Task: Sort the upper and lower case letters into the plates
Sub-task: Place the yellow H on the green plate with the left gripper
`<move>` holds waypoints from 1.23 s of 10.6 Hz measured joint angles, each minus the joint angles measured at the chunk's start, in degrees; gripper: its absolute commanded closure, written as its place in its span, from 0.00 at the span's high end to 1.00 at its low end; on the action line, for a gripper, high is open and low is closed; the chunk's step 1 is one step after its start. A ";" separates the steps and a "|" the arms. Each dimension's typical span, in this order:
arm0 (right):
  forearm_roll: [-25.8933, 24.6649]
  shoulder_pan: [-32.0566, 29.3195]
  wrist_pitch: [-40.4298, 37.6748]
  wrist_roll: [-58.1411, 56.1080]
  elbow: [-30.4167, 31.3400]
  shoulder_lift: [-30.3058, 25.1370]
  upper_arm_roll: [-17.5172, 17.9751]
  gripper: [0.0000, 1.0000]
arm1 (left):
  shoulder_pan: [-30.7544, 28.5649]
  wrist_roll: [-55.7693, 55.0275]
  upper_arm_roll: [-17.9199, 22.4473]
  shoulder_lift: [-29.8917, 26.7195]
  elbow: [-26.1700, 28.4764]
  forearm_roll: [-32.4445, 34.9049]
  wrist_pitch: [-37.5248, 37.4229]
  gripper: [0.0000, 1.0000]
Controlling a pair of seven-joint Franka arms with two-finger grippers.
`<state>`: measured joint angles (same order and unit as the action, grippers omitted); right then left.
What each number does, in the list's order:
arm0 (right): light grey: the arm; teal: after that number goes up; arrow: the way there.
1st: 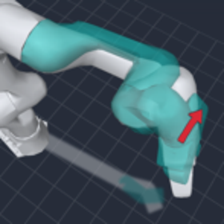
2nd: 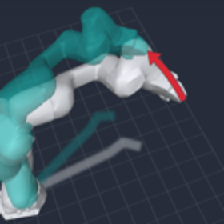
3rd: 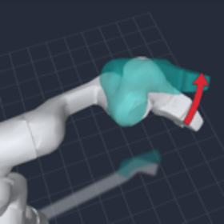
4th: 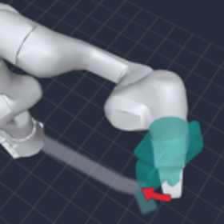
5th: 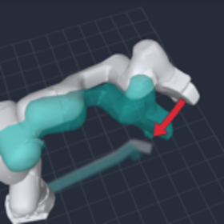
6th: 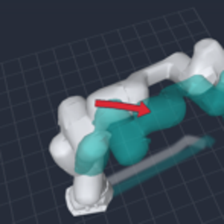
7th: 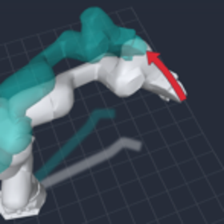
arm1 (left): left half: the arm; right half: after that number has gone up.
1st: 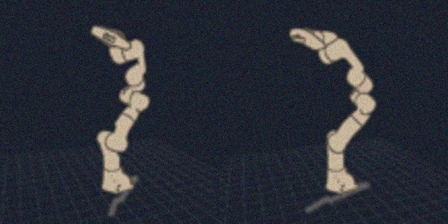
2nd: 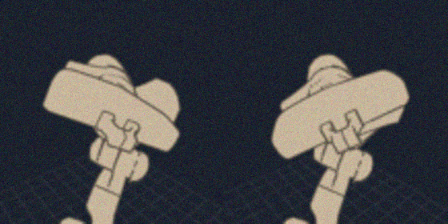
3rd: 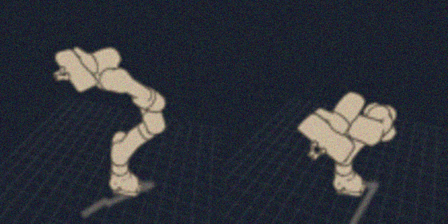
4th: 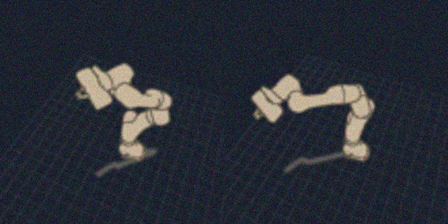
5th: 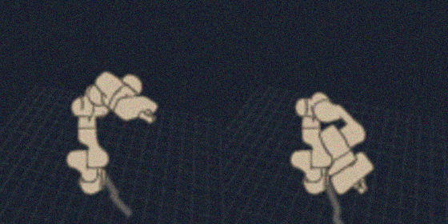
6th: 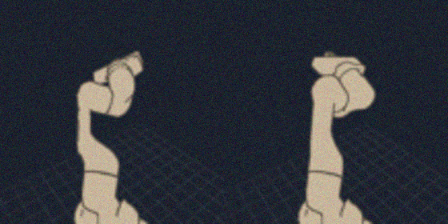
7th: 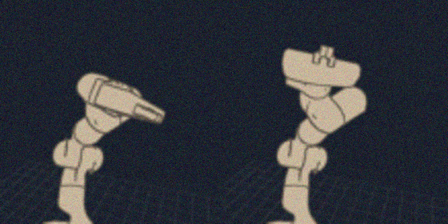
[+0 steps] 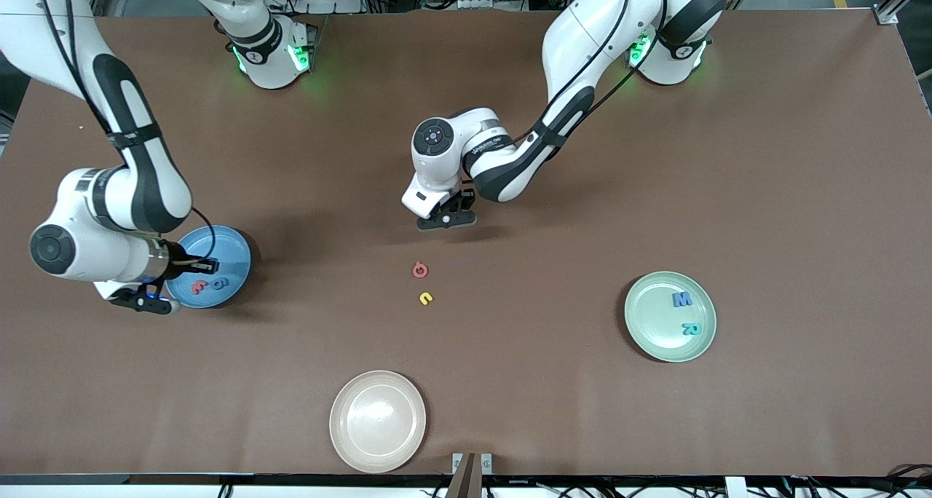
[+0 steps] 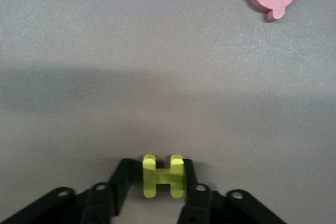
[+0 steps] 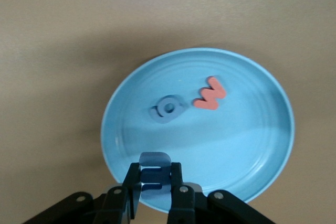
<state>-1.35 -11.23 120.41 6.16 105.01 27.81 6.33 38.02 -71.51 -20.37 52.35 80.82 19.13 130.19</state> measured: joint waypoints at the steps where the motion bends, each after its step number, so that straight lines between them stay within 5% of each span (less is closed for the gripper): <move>1: 0.00 -0.53 -0.08 -1.28 0.00 0.00 0.00 0.55 | -0.01 0.00 0.00 0.02 -0.11 0.00 0.01 0.00; 2: 0.00 -0.76 -0.18 -1.81 0.00 0.00 0.00 1.00 | -0.03 0.00 0.02 0.03 -0.15 -0.01 0.05 0.00; 7: 2.64 -0.51 -0.20 -2.06 -0.15 0.00 0.98 1.00 | -5.48 -0.61 0.44 -4.52 -2.52 -0.01 -3.71 0.00; 13: 8.33 10.47 0.33 6.28 -3.61 0.89 1.68 1.00 | -26.66 15.35 0.17 -19.16 3.63 -3.68 -10.64 0.00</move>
<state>6.98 -0.76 120.74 12.44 101.40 28.70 8.02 11.35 -56.17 -20.20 33.19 84.46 15.45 119.55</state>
